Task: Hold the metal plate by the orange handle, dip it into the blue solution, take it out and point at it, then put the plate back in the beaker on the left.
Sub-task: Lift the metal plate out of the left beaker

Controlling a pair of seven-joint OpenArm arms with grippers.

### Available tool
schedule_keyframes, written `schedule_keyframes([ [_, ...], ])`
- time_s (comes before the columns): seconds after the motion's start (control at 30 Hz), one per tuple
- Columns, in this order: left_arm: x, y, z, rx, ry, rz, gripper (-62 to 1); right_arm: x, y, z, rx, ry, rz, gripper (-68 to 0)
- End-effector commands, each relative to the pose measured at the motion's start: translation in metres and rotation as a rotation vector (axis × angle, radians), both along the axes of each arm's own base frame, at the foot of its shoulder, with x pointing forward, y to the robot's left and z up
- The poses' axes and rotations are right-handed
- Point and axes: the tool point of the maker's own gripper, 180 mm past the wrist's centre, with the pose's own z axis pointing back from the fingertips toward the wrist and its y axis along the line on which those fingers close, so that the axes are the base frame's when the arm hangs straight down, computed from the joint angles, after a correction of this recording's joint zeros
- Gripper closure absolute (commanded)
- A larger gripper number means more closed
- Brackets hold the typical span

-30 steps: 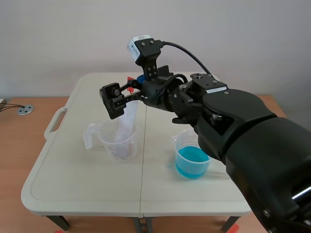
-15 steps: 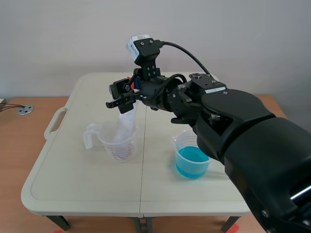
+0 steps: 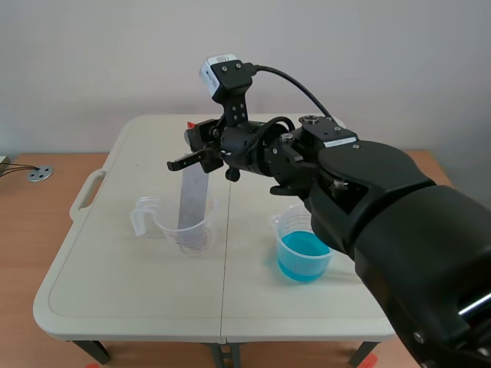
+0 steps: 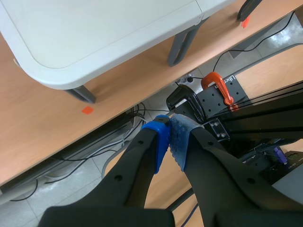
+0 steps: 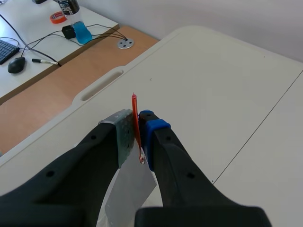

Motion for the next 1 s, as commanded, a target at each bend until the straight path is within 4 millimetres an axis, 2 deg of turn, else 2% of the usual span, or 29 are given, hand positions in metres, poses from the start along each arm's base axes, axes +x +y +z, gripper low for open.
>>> schedule_keyframes([
  [0.0, 0.002, -0.005, 0.005, -0.02, -0.013, 0.0, -2.3, 0.005, 0.005, 0.022, 0.043, -0.05, 0.019, -1.3],
  [0.67, 0.002, -0.005, 0.005, -0.023, -0.016, 0.0, -2.3, -0.04, 0.033, 0.048, 0.212, -0.101, 0.283, -1.3],
  [0.87, 0.002, -0.005, 0.005, -0.023, -0.016, 0.0, -2.3, -0.05, 0.032, 0.043, 0.224, -0.09, 0.285, -1.3],
  [0.97, 0.002, -0.005, 0.005, -0.023, -0.016, 0.0, -2.3, -0.052, 0.028, 0.048, 0.225, -0.114, 0.284, -1.3],
])
